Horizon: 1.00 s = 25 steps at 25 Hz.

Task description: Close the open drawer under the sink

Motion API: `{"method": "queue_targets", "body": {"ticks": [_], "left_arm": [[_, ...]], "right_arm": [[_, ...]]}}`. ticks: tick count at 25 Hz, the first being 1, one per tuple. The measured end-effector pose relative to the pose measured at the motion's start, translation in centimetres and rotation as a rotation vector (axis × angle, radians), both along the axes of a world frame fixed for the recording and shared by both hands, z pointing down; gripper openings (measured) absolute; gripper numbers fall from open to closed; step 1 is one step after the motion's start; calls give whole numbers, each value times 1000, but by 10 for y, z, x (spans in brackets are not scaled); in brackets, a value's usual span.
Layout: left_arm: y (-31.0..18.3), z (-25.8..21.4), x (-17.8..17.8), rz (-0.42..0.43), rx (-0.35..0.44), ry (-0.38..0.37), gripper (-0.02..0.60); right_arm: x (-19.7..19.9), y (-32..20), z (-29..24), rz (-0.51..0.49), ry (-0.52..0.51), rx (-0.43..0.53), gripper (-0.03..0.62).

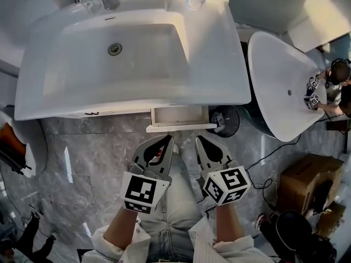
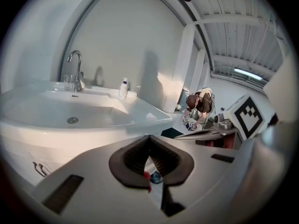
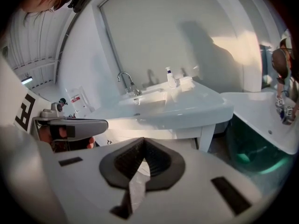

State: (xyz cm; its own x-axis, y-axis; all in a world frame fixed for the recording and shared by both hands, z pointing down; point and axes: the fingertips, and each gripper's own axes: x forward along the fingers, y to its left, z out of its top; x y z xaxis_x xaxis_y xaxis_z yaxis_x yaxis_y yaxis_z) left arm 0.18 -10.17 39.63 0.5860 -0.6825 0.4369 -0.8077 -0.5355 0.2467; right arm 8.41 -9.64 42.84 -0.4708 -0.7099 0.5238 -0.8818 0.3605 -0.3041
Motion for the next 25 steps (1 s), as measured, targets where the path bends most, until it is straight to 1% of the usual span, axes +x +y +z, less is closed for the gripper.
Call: {"method": "queue_targets", "body": {"ticks": [7, 12, 21, 25], "left_arm": [[12, 51, -11, -13, -40, -8, 15], [10, 84, -15, -41, -78, -21, 15], [22, 132, -8, -19, -102, -32, 15], [22, 152, -6, -23, -118, -43, 15]], "right_arm": [[1, 1, 37, 16, 18, -20, 9], [6, -6, 64, 4, 39, -28, 9], [12, 3, 110, 10, 58, -25, 9], [14, 3, 127, 10, 63, -11, 9]]}}
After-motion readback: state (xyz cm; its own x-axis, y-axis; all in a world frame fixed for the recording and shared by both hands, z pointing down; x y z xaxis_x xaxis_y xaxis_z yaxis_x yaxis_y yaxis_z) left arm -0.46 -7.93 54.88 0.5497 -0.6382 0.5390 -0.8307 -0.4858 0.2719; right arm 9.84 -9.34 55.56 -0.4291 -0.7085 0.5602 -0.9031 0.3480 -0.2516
